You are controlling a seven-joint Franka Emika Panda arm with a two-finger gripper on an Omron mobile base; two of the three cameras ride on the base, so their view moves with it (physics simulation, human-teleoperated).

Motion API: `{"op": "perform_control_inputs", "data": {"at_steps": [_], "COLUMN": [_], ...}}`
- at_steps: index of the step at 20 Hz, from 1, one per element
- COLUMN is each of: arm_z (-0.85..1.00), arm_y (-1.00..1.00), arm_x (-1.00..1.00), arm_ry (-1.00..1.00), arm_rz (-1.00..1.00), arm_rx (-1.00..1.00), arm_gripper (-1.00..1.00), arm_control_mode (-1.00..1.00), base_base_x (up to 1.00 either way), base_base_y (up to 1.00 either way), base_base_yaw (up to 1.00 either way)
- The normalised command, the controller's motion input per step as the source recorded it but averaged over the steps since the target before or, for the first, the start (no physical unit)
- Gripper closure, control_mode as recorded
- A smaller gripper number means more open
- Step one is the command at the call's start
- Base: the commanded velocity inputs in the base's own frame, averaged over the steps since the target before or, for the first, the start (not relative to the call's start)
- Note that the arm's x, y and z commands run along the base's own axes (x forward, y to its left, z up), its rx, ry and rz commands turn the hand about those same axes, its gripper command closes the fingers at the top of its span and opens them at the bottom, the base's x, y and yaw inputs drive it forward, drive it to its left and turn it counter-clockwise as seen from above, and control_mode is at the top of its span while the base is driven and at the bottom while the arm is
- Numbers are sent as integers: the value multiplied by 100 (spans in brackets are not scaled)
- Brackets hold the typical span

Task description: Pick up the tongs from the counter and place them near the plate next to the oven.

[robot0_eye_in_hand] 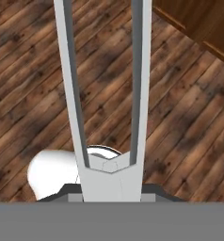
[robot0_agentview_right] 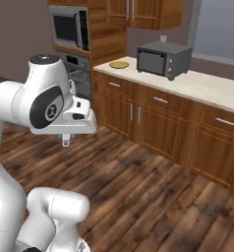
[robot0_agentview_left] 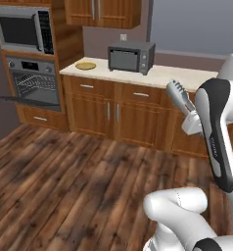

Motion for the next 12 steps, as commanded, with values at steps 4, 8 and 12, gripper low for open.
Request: {"op": "perform_control_inputs", "data": {"at_steps": [4, 8, 12], "arm_z": [0, 0, 0], "arm_y": [0, 0, 0], "arm_x": [0, 0, 0], "arm_ry": [0, 0, 0], "arm_rz": [0, 0, 0], "arm_rx": [0, 0, 0], "arm_gripper": [100, 100, 100], "arm_control_mode": [100, 100, 100], "base_base_x": [100, 100, 100], "base_base_y": [51, 17, 18], "base_base_yaw": [28, 10, 0]}}
